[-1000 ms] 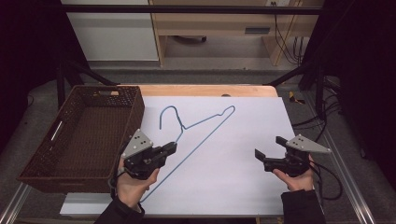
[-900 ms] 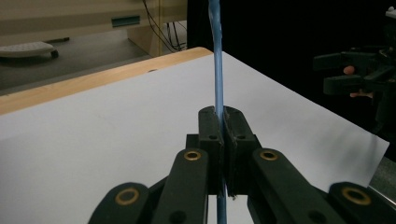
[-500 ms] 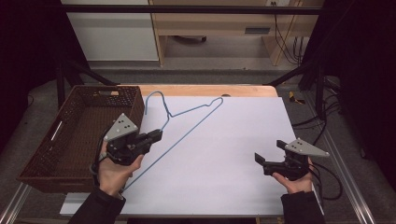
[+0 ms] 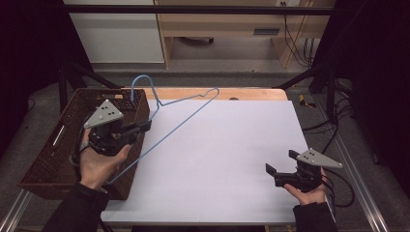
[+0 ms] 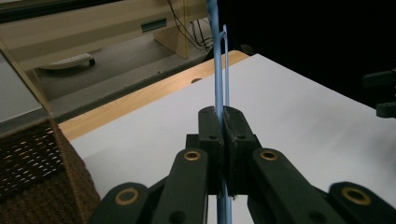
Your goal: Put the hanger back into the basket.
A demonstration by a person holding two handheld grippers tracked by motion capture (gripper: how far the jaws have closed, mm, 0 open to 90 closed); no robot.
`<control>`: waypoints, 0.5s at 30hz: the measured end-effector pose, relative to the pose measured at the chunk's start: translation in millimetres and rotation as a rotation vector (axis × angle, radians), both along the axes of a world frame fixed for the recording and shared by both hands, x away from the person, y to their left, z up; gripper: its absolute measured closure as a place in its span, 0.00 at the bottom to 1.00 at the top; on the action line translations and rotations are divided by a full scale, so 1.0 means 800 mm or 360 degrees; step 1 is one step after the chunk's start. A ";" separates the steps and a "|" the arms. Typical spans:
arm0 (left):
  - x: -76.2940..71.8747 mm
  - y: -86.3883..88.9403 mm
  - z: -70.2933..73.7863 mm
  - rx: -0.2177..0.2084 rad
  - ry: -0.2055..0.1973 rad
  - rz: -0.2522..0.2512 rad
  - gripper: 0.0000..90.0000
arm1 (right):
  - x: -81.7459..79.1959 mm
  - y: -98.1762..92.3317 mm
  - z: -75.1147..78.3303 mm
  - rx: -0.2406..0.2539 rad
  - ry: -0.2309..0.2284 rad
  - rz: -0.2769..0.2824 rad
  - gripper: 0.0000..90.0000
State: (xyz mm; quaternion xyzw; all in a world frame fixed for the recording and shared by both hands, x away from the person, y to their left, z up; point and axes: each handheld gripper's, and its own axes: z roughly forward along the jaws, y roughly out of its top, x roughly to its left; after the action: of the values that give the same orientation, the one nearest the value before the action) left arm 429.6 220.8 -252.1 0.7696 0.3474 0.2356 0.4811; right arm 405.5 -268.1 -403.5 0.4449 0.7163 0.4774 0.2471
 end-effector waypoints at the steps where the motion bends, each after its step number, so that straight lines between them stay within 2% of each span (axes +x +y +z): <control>1: 0.001 0.003 0.002 0.0001 -0.0002 0.0009 0.97 | 0.000 0.000 0.000 -0.0001 -0.0002 0.0001 0.03; 7: 0.009 0.023 0.010 -0.0002 -0.0002 0.0050 0.97 | -0.002 -0.002 -0.002 -0.0006 0.0005 0.0000 0.03; 15: 0.016 0.046 0.015 0.0037 -0.0008 0.0111 0.97 | -0.002 -0.002 -0.003 -0.0003 0.0012 -0.0005 0.03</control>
State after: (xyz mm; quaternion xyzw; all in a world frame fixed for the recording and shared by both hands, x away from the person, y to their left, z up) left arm 442.4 257.5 -240.3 0.7620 0.3700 0.2582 0.4646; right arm 403.8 -269.9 -405.9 0.4475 0.7170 0.4747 0.2456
